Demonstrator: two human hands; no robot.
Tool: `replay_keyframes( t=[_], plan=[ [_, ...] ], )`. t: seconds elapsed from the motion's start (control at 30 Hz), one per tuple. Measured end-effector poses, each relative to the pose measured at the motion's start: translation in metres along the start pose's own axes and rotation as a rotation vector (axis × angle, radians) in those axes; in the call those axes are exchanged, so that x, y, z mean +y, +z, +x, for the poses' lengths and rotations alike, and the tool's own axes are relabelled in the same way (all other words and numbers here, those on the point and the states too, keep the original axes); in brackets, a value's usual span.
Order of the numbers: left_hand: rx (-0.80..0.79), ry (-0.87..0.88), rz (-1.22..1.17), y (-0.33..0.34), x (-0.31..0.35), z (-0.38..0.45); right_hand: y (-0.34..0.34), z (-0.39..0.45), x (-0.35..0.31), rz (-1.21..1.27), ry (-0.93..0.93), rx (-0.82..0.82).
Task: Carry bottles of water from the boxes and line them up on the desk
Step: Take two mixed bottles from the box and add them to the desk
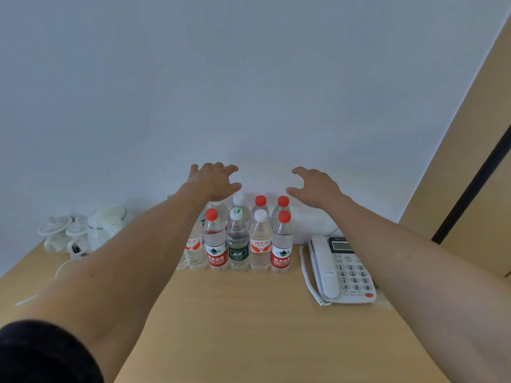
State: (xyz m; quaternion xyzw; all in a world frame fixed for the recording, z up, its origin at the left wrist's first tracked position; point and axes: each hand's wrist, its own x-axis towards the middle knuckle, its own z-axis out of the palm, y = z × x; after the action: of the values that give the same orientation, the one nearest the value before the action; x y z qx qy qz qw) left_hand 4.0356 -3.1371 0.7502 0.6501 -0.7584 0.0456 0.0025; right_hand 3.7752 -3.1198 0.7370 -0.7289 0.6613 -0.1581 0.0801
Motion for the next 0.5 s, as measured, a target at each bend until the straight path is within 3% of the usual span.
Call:
replay_keyframes(
  t=[0.23, 0.5],
  plan=[
    [-0.007, 0.043, 0.013, -0.004, 0.041, 0.002, -0.017, -0.020, 0.017, -0.100, 0.053, -0.033],
    [-0.004, 0.251, -0.033, -0.005, 0.117, 0.008, -0.038, -0.069, 0.058, -0.125, 0.243, -0.025]
  ],
)
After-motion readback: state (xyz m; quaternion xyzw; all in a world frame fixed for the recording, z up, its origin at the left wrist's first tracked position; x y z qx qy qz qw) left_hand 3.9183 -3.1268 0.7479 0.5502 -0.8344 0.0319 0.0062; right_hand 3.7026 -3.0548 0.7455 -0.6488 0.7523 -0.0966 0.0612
